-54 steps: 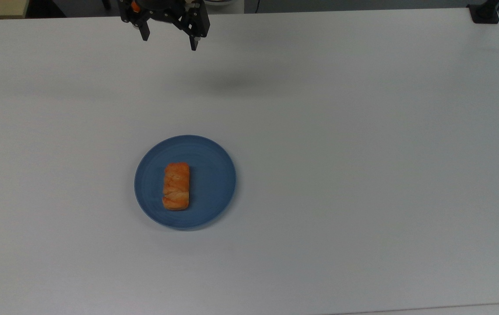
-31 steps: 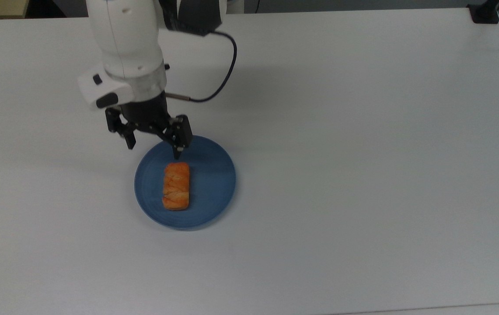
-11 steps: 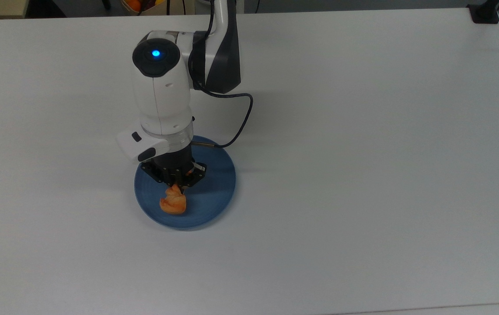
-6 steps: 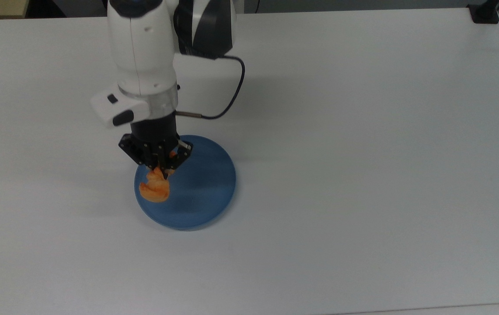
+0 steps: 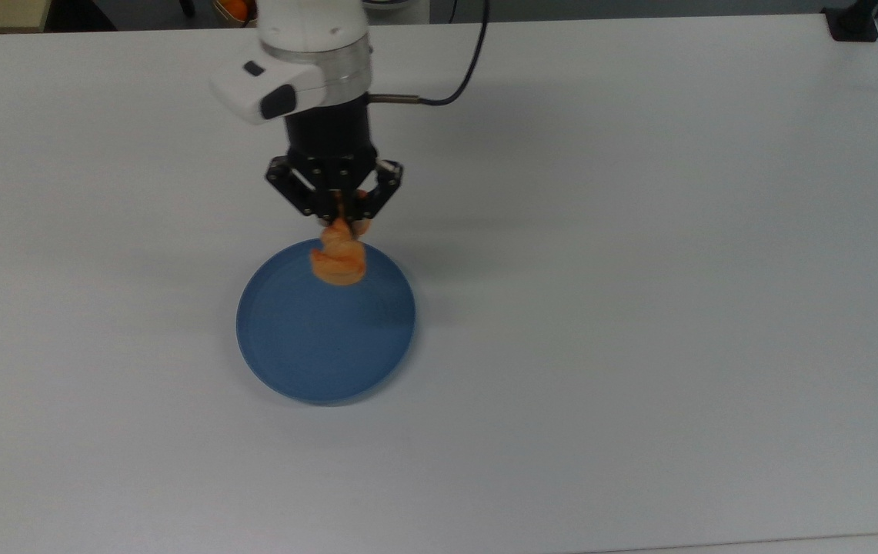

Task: Put the bread on the table
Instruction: 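Carry the bread roll off the plate across the table, then lower the bread roll onto the bare table and open the gripper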

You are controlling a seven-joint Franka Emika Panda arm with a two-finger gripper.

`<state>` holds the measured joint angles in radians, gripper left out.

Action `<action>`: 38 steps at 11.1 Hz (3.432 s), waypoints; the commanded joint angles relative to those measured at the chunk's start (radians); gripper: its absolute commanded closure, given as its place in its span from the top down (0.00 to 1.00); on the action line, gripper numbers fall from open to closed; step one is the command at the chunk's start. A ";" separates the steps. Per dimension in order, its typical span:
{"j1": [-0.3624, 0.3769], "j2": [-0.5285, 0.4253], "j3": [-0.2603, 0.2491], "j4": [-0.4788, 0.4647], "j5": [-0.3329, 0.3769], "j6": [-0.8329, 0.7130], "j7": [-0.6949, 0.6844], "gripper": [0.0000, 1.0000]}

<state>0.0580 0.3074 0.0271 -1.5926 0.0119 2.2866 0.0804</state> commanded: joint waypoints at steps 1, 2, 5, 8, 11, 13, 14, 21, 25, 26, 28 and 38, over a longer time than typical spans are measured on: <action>0.116 -0.022 -0.004 -0.038 0.040 -0.004 0.048 0.02; 0.162 -0.001 -0.001 -0.035 0.039 0.002 0.096 0.02; 0.296 0.125 0.007 0.061 0.020 0.045 0.197 0.02; 0.377 0.182 0.039 0.075 0.016 0.123 0.208 0.02; 0.401 0.270 0.046 0.121 -0.059 0.126 0.288 0.02; 0.404 0.329 0.046 0.131 -0.105 0.158 0.300 0.03; 0.404 0.337 0.046 0.129 -0.106 0.160 0.300 0.03; 0.410 0.377 0.046 0.125 -0.106 0.191 0.302 0.40; 0.410 0.377 0.046 0.112 -0.109 0.191 0.300 0.66; 0.410 0.377 0.046 0.111 -0.112 0.191 0.299 0.68; 0.408 0.378 0.046 0.105 -0.125 0.191 0.299 0.69; 0.398 0.334 0.056 0.103 -0.102 0.185 0.354 0.76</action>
<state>0.4609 0.6888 0.0809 -1.4743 -0.0935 2.4549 0.4058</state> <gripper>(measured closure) 0.260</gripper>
